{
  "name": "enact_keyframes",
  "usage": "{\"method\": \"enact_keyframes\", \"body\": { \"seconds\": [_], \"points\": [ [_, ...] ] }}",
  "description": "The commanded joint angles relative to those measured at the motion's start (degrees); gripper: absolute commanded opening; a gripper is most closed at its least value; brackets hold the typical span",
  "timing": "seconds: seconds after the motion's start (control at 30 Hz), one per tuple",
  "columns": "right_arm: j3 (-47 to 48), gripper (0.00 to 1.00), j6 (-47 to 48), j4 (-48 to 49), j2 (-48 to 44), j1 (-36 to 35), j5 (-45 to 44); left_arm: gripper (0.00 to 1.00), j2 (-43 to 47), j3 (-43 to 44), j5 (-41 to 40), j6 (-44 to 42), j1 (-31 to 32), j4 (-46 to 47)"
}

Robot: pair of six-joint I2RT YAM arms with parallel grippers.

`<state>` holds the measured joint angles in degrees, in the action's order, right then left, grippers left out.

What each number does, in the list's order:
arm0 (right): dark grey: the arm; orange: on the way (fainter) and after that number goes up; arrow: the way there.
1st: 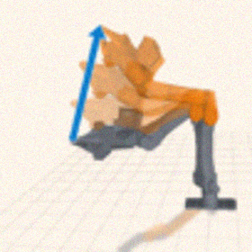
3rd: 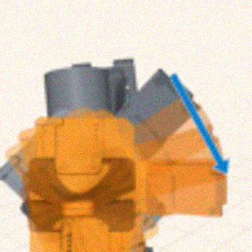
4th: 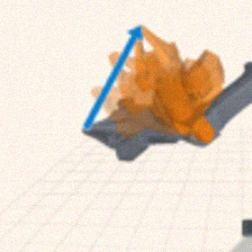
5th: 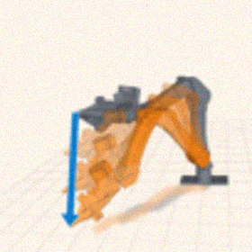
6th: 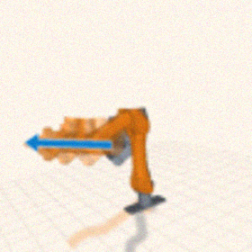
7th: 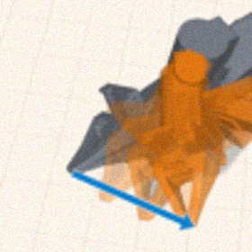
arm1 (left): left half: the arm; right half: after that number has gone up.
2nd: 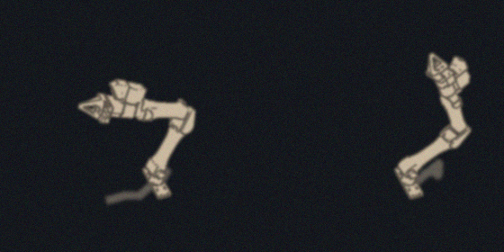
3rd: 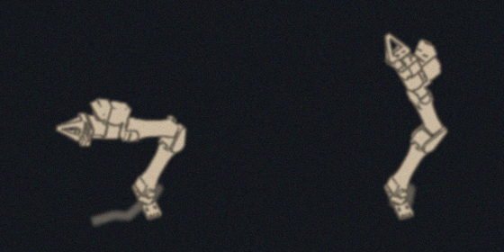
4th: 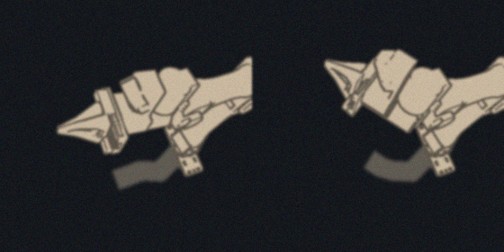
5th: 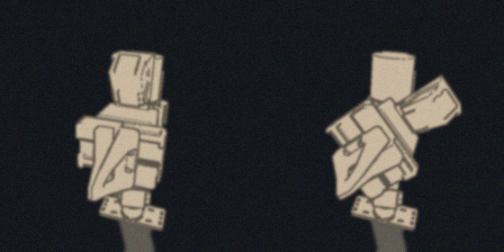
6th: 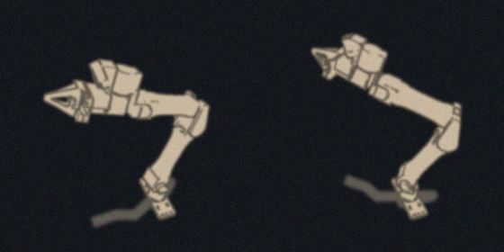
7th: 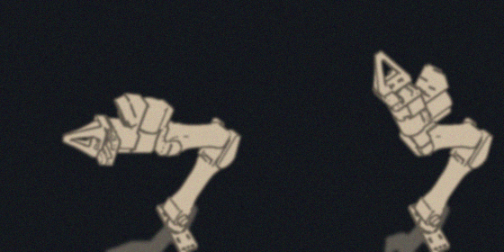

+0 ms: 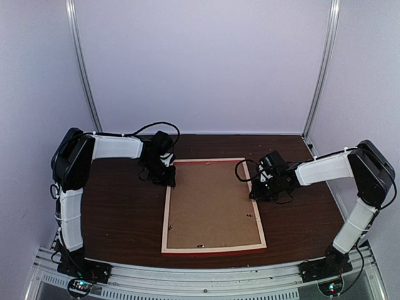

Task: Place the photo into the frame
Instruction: Press the fastener onto the backboard.

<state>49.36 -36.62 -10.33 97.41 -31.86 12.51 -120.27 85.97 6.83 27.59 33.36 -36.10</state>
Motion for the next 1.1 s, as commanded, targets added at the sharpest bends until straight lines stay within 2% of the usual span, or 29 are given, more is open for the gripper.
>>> {"method": "enact_keyframes", "body": {
  "seconds": [0.0,0.17,0.33,0.5,0.9,1.07],
  "points": [
    [-1.2,0.05,-1.0,0.9,4.1,-0.6,3.5,0.29,-1.2,-3.1,-0.1,-0.1,0.3,2.1],
    [-1.5,0.05,-1.4,1.2,3.9,-0.7,3.6,0.28,-0.1,-5.0,1.4,2.0,0.3,4.8],
    [-1.5,0.05,-1.8,1.7,4.2,-1.2,3.6,0.38,0.0,-6.3,2.1,4.7,0.3,7.5],
    [-1.3,0.05,-1.6,1.5,4.2,-1.3,3.5,0.41,-0.3,-6.1,0.9,4.8,0.3,7.3],
    [-0.7,0.05,-1.3,1.1,4.5,-1.3,3.7,0.27,1.3,-8.9,0.0,4.6,0.3,6.3],
    [-0.5,0.05,-1.3,1.1,4.6,-1.3,3.7,0.22,1.6,-9.2,2.1,4.6,0.3,5.8]
  ]
}}
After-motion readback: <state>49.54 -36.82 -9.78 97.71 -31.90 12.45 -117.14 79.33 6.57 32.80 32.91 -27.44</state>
